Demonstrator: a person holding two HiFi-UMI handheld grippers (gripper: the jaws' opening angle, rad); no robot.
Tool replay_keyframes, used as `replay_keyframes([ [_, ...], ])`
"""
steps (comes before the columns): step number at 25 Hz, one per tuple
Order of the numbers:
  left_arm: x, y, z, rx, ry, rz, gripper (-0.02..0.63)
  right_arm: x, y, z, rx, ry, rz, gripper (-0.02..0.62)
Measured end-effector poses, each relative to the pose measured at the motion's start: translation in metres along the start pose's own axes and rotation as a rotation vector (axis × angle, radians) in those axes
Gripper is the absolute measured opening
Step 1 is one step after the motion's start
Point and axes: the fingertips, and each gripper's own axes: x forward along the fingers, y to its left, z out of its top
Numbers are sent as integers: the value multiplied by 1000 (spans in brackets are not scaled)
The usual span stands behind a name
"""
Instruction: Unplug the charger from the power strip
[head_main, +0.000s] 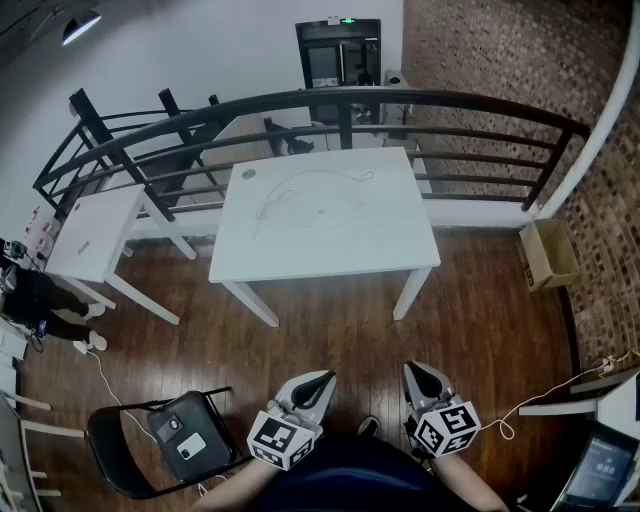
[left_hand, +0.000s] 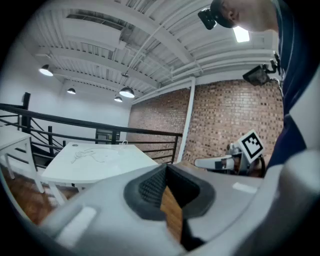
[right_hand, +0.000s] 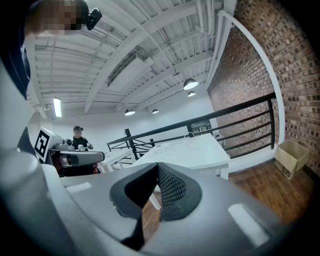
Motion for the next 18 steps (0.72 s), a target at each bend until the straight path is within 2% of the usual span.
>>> replay_keyframes([
  [5, 10, -11, -1, 2, 2, 17, 5, -7, -28, 3, 32, -6, -37, 9],
  [9, 15, 1, -5, -7, 15, 39, 5, 2, -44, -4, 63, 28, -59, 9],
  [14, 35, 44, -5, -7, 3, 58, 5, 43, -55, -7, 70, 65, -68, 9],
  [18, 61, 92, 0, -21, 1, 45, 5, 88, -64, 7, 53, 77, -92, 9],
])
